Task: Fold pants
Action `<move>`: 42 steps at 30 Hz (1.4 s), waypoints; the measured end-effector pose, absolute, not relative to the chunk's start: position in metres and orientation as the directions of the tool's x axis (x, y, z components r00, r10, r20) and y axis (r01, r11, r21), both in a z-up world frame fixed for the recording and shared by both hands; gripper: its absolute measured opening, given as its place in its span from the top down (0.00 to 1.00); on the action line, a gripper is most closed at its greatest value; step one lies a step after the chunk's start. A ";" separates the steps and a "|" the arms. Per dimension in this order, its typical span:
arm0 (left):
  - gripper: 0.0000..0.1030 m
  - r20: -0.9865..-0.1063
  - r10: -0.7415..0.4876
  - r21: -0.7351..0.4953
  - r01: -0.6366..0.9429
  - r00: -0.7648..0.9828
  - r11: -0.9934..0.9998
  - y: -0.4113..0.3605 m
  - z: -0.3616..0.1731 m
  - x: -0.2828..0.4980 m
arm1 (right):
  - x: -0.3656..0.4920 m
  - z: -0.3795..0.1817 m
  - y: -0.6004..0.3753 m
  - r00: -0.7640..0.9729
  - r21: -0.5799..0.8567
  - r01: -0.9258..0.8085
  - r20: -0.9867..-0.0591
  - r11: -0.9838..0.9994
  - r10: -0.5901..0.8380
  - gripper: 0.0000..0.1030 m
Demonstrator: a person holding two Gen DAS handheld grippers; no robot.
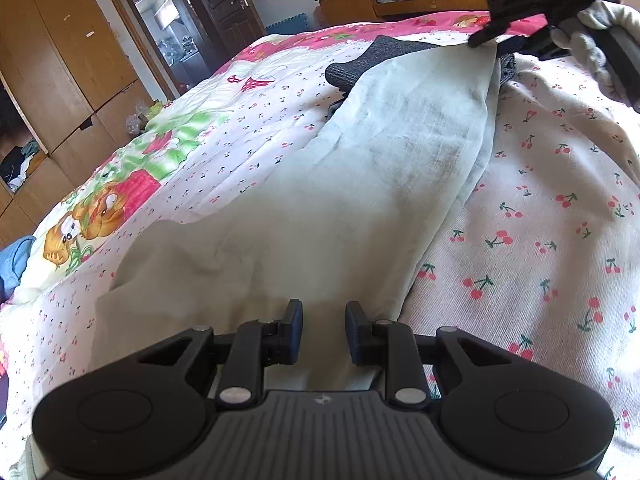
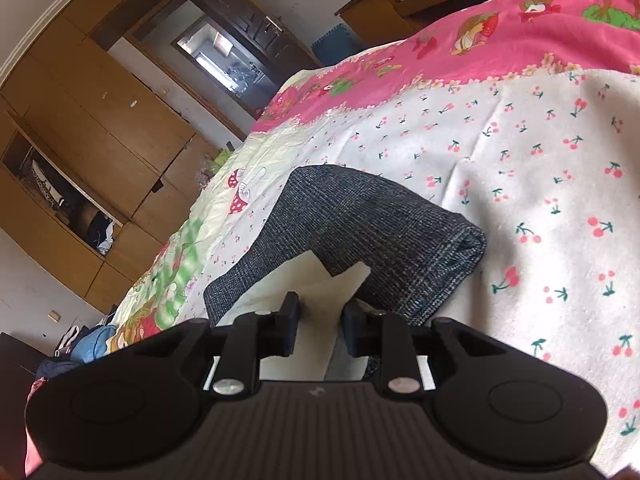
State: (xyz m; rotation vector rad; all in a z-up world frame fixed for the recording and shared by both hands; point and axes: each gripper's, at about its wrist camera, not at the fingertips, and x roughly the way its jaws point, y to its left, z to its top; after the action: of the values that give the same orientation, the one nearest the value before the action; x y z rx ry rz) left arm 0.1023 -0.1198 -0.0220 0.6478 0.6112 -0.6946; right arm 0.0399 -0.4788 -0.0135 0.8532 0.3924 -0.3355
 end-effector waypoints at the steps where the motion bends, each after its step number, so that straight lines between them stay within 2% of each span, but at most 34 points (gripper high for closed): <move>1: 0.62 -0.691 -0.379 0.325 0.733 0.616 0.598 -0.119 -0.022 0.102 | 0.033 -0.015 -0.478 0.878 0.666 0.438 -0.460 0.604 -0.130 0.76; 7: 0.62 -0.688 -0.380 0.323 0.730 0.618 0.602 -0.115 -0.022 0.099 | -0.001 -0.037 -0.477 0.869 0.706 0.479 -0.467 0.522 -0.166 0.76; 9: 0.62 -0.689 -0.378 0.326 0.731 0.618 0.599 -0.114 -0.021 0.098 | 0.002 -0.043 -0.476 0.859 0.692 0.491 -0.487 0.529 -0.161 0.76; 17: 0.61 -0.694 -0.368 0.334 0.730 0.619 0.597 -0.115 -0.022 0.098 | 0.029 -0.047 -0.475 0.874 0.704 0.452 -0.471 0.548 -0.117 0.76; 18: 0.61 -0.694 -0.368 0.336 0.730 0.619 0.595 -0.116 -0.022 0.098 | 0.033 -0.047 -0.474 0.865 0.691 0.466 -0.486 0.553 -0.121 0.77; 21: 0.61 -0.695 -0.366 0.337 0.730 0.619 0.595 -0.116 -0.022 0.099 | 0.037 -0.048 -0.474 0.859 0.692 0.475 -0.498 0.544 -0.117 0.96; 24: 0.61 -0.691 -0.371 0.333 0.729 0.621 0.598 -0.116 -0.020 0.098 | 0.028 -0.041 -0.474 0.872 0.704 0.459 -0.473 0.542 -0.125 0.98; 29: 0.61 -0.670 -0.411 0.322 0.741 0.618 0.589 -0.118 -0.014 0.093 | 0.014 -0.013 -0.483 0.908 0.715 0.409 -0.381 0.568 -0.174 0.99; 30: 0.60 -0.670 -0.417 0.317 0.745 0.614 0.587 -0.119 -0.014 0.092 | 0.013 -0.013 -0.484 0.901 0.699 0.426 -0.387 0.574 -0.197 0.99; 33: 0.59 -0.686 -0.404 0.322 0.750 0.605 0.578 -0.119 -0.021 0.088 | 0.023 -0.037 -0.489 0.838 0.658 0.526 -0.508 0.540 -0.197 0.99; 36: 0.59 -0.697 -0.391 0.307 0.743 0.601 0.594 -0.106 -0.021 0.083 | 0.018 -0.042 -0.485 0.808 0.624 0.569 -0.547 0.536 -0.221 0.97; 39: 0.58 -0.690 -0.366 0.307 0.710 0.624 0.633 -0.083 -0.014 0.078 | 0.006 -0.020 -0.469 0.765 0.493 0.625 -0.540 0.605 -0.351 0.95; 40: 0.58 -0.684 -0.355 0.306 0.693 0.637 0.653 -0.073 -0.011 0.075 | 0.003 -0.008 -0.458 0.764 0.434 0.622 -0.520 0.652 -0.382 0.91; 42: 0.57 -0.673 -0.332 0.298 0.654 0.661 0.696 -0.052 -0.007 0.073 | 0.007 0.009 -0.431 0.803 0.365 0.551 -0.478 0.750 -0.357 0.91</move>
State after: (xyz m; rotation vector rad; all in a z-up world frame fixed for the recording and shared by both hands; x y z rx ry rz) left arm 0.0728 -0.0518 -0.0068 0.5614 0.6254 -0.5918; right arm 0.0067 -0.4315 0.0088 0.5184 0.3971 -0.5103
